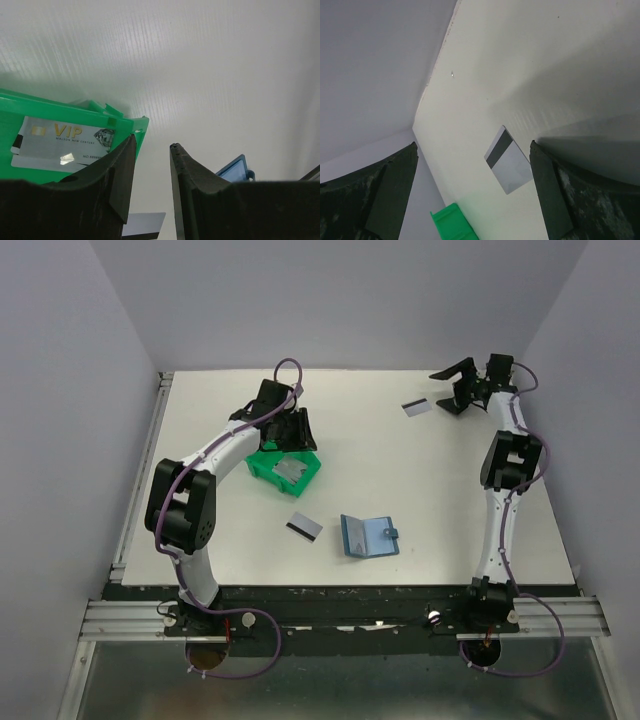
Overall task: Put the credit cards into the card holder
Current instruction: Move the credit card to the center of the board.
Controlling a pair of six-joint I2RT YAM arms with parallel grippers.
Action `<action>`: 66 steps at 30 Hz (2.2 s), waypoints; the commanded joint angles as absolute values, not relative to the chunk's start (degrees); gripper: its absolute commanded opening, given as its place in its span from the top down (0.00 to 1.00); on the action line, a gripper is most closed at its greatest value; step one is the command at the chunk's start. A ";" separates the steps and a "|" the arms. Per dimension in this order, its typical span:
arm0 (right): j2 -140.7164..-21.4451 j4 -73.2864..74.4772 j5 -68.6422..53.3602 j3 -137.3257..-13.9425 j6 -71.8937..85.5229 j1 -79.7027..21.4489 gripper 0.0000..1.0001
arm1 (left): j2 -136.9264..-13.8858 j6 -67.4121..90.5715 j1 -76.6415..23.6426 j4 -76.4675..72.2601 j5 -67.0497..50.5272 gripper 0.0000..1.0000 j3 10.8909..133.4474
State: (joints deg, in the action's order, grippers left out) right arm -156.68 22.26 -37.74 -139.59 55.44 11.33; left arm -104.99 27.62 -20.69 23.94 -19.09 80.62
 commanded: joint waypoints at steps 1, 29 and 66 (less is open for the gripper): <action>-159.34 29.35 -36.47 -144.13 54.14 10.72 0.00 | -104.85 27.86 -20.30 24.43 -19.51 0.55 82.35; -161.46 41.30 -48.77 -146.87 46.94 3.61 0.00 | -103.01 28.83 -20.39 24.26 -19.34 0.56 80.60; -161.89 27.15 -46.23 -146.25 57.75 5.71 0.00 | -105.47 29.00 -20.39 24.35 -20.21 0.57 84.02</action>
State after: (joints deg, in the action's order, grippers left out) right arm -160.64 22.52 -46.94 -143.70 58.26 6.00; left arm -104.99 28.73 -20.69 24.14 -19.11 82.21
